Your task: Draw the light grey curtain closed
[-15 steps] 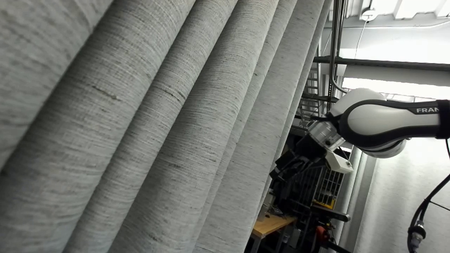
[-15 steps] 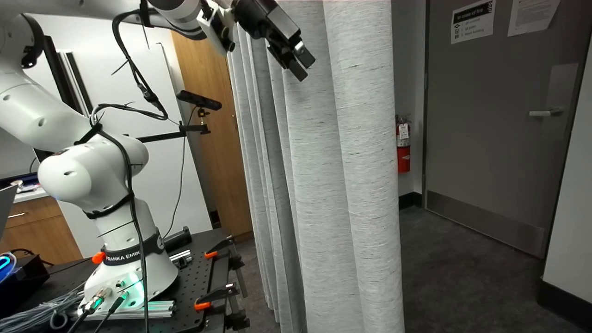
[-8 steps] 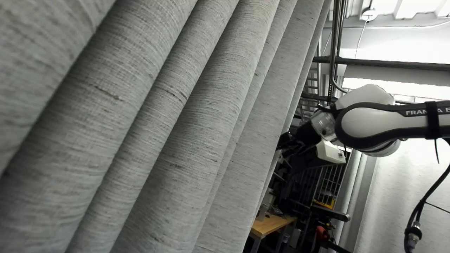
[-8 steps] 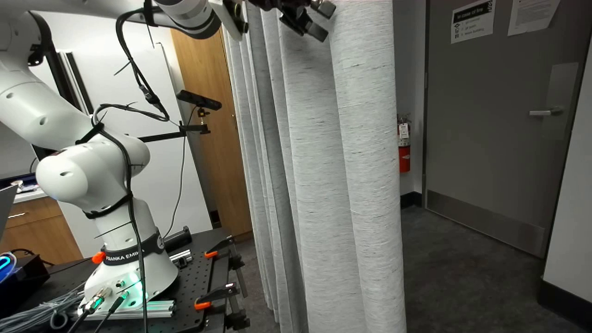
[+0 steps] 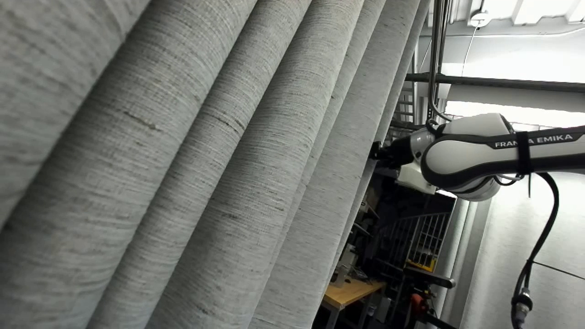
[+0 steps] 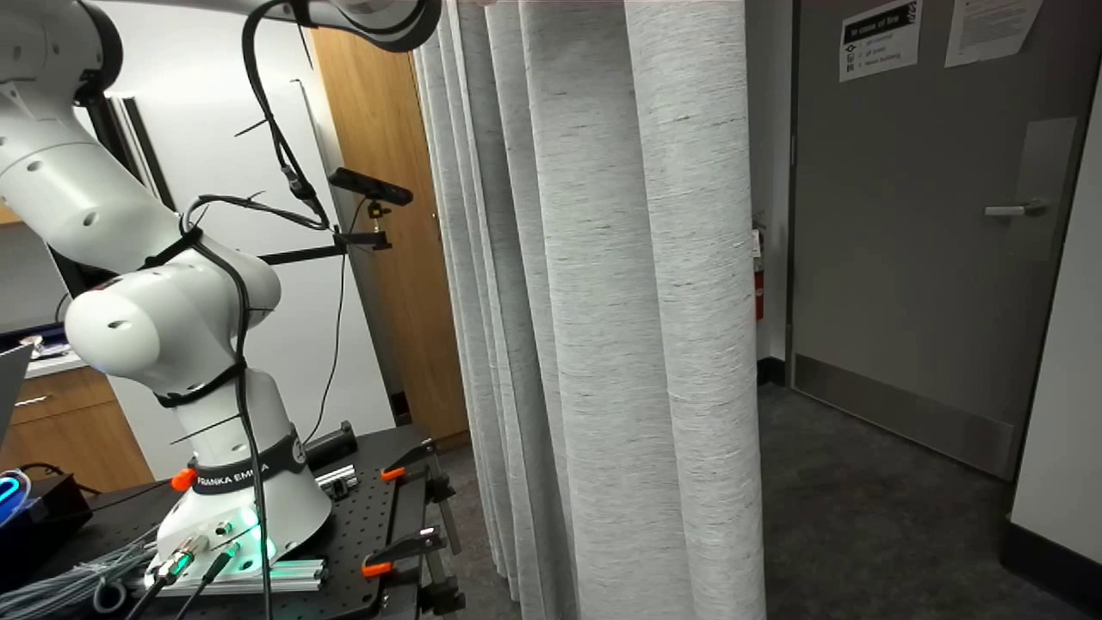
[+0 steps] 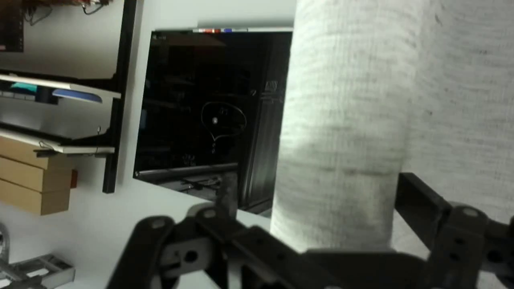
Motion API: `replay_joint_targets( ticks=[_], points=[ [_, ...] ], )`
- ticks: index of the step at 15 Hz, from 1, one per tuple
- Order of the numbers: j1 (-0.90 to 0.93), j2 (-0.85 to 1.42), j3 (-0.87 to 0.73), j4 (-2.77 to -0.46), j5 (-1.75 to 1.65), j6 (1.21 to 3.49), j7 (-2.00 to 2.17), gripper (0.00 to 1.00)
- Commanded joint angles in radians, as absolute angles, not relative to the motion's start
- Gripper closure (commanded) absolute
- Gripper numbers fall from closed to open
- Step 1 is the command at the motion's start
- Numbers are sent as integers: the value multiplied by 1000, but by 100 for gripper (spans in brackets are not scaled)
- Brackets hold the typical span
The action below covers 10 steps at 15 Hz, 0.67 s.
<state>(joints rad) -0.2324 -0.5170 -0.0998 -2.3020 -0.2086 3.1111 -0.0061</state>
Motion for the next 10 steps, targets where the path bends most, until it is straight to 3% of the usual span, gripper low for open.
replay_joint_targets(
  ticks=[1,10],
  points=[
    [-163,-469,-115,-2226,-162,3209,-49,0],
    [-167,-458,-61,-2049,-174,3336,-9,3]
  ],
)
